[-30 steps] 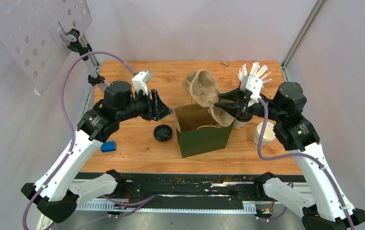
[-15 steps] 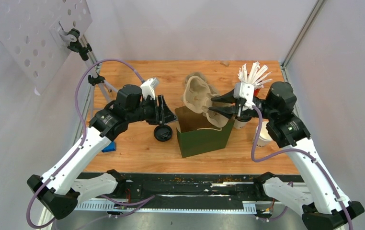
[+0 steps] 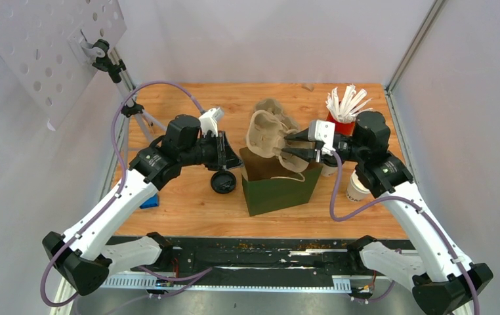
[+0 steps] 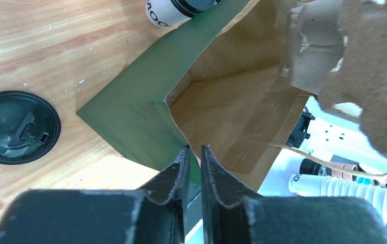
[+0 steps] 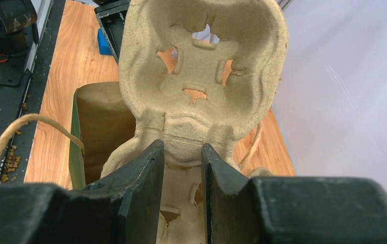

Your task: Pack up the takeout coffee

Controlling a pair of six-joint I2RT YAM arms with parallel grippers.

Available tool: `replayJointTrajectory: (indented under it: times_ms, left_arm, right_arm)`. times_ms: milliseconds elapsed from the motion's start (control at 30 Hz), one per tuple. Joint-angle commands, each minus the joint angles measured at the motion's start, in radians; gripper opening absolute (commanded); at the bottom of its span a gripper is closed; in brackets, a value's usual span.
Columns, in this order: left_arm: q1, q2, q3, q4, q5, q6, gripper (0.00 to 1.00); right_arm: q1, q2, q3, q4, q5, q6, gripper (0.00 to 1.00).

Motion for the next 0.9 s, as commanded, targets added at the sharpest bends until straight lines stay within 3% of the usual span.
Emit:
replayJointTrajectory:
  times_ms: [0, 167, 533, 867]
  left_arm:
    - [-0.002, 0.010, 0.026, 0.032, 0.016, 0.032, 0.16]
    - [-0.004, 0.054, 0.095, -0.016, 0.024, 0.090, 0.00]
    - [0.026, 0.066, 0.153, -0.073, 0.082, 0.097, 0.00]
    - [0.031, 0.074, 0.161, -0.058, 0.159, 0.069, 0.00]
  right_arm:
    - [0.016, -0.003, -0.023, -0.005, 0.001, -0.096, 0.28]
    - [0.049, -0.011, -0.039, -0.048, 0.022, -0.124, 0.27]
    - [0.095, -0.094, -0.032, -0.225, 0.101, -0.089, 0.28]
    - [0.160, -0.016, 0.066, -0.375, 0.232, -0.134, 0.28]
